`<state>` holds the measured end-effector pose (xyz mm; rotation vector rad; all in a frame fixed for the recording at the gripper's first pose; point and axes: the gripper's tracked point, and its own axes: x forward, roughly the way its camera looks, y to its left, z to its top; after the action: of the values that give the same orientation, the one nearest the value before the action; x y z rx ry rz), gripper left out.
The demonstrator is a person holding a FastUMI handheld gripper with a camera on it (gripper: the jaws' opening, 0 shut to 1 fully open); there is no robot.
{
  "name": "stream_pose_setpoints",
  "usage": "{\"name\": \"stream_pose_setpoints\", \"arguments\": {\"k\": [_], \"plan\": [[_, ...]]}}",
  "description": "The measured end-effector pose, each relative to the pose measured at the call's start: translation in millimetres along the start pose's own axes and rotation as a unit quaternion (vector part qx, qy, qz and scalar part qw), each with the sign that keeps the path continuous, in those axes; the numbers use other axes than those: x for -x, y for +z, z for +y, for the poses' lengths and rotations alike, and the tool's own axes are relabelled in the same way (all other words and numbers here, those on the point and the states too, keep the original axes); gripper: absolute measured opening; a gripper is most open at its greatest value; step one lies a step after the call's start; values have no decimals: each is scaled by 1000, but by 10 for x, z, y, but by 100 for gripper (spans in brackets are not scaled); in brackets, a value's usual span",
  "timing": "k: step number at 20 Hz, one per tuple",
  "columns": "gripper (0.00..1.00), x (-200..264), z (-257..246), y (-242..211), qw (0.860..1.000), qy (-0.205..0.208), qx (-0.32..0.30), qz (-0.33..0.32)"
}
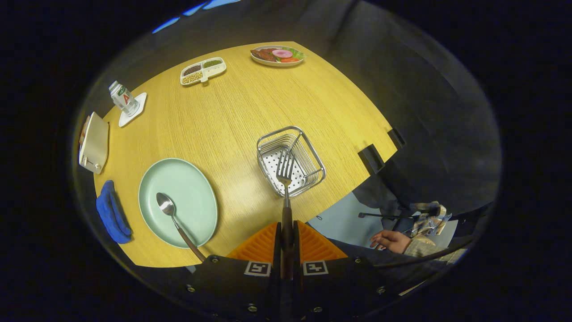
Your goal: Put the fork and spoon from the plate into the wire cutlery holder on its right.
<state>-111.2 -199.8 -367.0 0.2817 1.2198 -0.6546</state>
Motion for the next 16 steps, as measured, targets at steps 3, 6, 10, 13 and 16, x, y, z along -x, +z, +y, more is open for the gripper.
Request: {"name": "stream_pose_setpoints", "arguments": {"k": [3,6,10,13,16], "plan": [[44,55,40,146,1000,7,-1,-26],[45,148,53,260,999,8,7,-50],[45,301,135,404,996,11,26,-88],[45,427,184,498,992,-3,56,-111],[45,555,392,574,987,5,93,-134]]}}
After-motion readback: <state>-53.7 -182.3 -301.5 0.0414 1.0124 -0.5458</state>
